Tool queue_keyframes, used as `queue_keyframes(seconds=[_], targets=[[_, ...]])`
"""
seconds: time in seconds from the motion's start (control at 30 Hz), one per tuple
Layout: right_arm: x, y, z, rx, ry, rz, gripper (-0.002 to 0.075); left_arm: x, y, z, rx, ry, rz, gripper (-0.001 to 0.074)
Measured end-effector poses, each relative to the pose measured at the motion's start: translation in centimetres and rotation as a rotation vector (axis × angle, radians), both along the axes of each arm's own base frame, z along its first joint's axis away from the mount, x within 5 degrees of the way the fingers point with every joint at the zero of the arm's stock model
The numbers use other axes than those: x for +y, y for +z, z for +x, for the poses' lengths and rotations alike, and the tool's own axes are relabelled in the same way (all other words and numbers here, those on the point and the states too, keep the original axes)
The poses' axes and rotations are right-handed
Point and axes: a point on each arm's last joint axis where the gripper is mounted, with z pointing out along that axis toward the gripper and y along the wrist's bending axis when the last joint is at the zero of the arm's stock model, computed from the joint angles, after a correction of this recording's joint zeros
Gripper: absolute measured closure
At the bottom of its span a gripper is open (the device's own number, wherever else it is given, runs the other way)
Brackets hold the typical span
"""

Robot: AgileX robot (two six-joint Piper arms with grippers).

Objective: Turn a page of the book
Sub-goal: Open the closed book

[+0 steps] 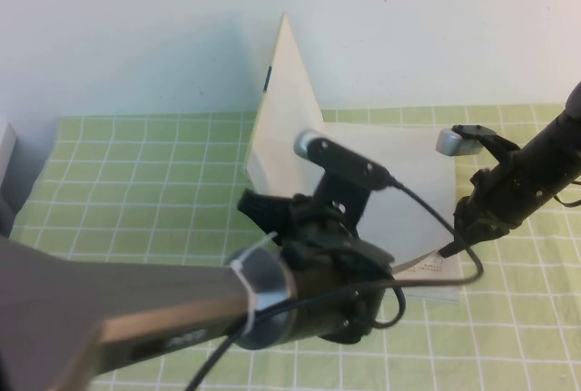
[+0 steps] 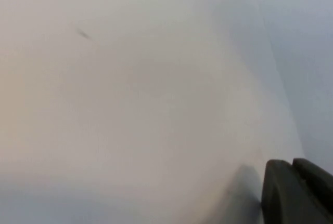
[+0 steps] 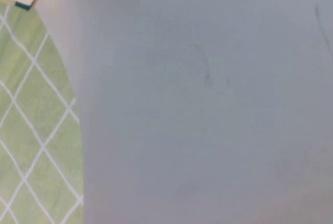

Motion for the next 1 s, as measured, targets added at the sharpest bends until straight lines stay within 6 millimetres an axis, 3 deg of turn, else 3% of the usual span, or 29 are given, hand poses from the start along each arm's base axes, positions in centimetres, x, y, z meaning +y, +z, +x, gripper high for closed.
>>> queue_keyframes(seconds=[0.23, 0.57, 0.8, 1.0], targets=[[-0.1, 0.0, 0.0, 0.006, -0.006, -0.015, 0.0727, 1.5, 4.5, -0.8, -0.022, 0.037, -0.064, 0.0738], [-0.3, 0.5, 0.0, -0.02, 0.003, -0.042, 0.0727, 3.0, 8.5, -2.0, -0.037, 0.027, -0.122, 0.0738], [-0.5, 0.6, 0.0, -0.031, 0.011, -0.058, 0.0727, 4.9, 10.3, -1.6, -0.039, 0.057, -0.125, 0.0738], [-0.5, 0.6, 0.0, -0.032, 0.01, -0.06, 0.0727, 6.2, 10.4, -1.1, 0.048, 0.048, -0.144, 0.0738]])
